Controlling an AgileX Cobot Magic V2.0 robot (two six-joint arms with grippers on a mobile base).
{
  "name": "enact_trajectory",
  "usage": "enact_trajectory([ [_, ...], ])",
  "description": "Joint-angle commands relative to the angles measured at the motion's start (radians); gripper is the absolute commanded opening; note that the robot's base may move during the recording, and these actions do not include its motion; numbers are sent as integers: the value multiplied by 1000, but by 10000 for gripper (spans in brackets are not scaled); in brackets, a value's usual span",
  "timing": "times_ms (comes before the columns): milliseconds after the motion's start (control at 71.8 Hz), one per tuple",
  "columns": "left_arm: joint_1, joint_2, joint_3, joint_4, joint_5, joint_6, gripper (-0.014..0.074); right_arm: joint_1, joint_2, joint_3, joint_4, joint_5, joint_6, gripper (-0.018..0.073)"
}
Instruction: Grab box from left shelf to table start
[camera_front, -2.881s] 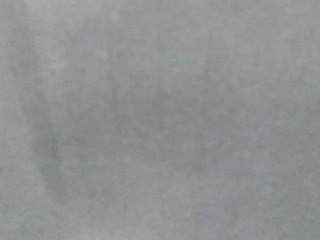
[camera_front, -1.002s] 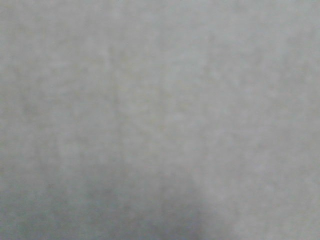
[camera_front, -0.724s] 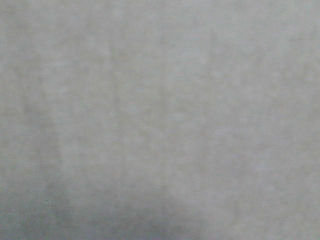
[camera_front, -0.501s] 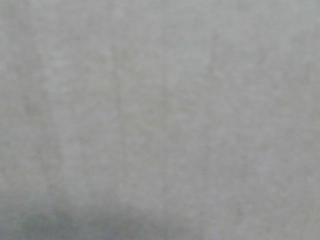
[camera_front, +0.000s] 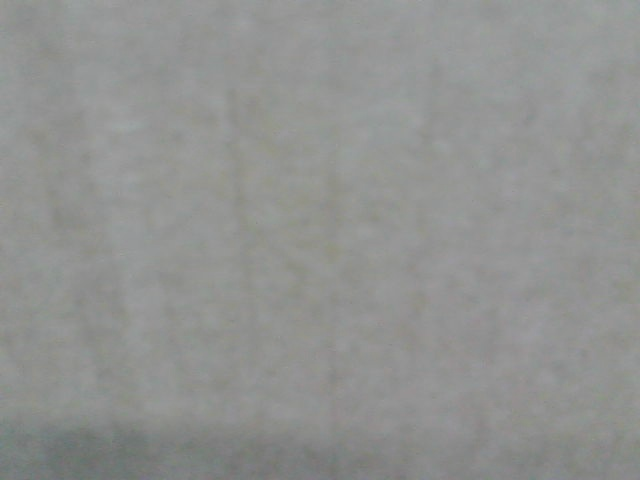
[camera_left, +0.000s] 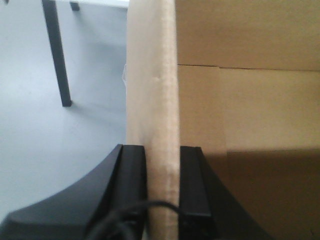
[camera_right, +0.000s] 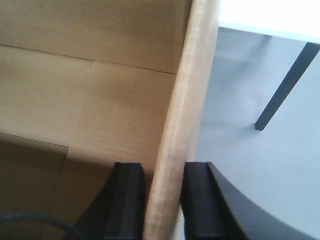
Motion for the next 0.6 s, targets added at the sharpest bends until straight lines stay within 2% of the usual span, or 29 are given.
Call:
enact_trajectory([
  [0,-7,-5,-41,-158,-112,-20,-104,3,0,-31,-6,-91,-26,67],
  [585,-7,-5,-41,-158,-112,-20,-104,3,0,-31,-6,-91,-26,67],
])
